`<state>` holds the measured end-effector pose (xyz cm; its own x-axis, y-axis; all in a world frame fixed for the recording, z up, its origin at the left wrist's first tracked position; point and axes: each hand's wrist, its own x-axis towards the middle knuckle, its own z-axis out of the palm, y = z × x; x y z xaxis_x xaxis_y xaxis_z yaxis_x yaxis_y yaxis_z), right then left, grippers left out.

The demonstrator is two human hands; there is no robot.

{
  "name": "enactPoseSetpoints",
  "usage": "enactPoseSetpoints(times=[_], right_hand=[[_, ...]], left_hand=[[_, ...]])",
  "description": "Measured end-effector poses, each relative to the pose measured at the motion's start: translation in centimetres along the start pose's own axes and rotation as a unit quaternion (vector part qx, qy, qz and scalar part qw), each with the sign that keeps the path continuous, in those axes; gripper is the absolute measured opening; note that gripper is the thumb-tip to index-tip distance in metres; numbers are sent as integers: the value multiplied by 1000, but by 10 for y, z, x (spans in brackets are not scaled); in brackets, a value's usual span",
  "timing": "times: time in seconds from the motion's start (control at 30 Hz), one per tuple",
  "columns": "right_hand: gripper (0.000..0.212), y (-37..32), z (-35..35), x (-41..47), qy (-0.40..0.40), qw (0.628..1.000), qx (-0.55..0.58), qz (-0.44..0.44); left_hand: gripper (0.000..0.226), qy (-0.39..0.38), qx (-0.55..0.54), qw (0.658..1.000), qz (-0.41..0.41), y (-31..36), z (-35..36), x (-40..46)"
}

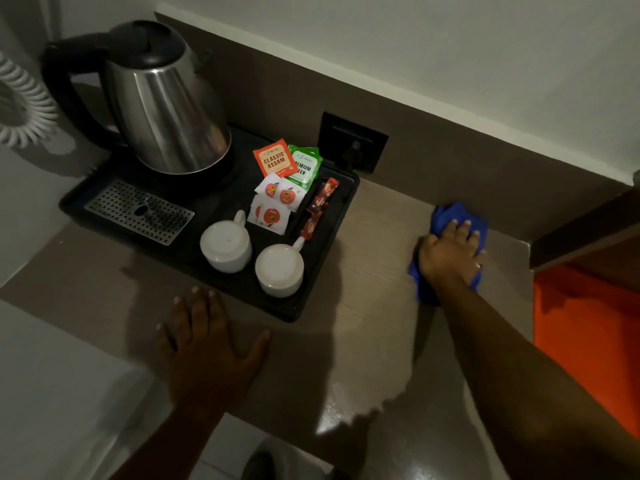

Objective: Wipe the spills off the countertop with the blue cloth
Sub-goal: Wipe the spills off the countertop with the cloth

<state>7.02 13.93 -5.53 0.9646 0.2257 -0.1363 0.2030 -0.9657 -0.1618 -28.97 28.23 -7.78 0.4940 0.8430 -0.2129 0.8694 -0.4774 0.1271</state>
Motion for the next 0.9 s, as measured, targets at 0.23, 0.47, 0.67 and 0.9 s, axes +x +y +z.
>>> enactPoseSetpoints(times=[0.23,0.47,0.67,0.9], right_hand=[[66,-80,20,-24,-35,976,19,-214],[64,78,-20,25,-19,980,27,-195],[63,68,-9,-6,34,999,9,31],[68,-22,25,-119,-28,969,-15,-245]], left_hand=[[115,13,9,1000,-10,7,-7,-4],[114,10,6,1000,-20,12,-19,-9],[114,1,-8,1000,-7,6,-10,-4],[108,25,-23,999,10,5,-8,-6]])
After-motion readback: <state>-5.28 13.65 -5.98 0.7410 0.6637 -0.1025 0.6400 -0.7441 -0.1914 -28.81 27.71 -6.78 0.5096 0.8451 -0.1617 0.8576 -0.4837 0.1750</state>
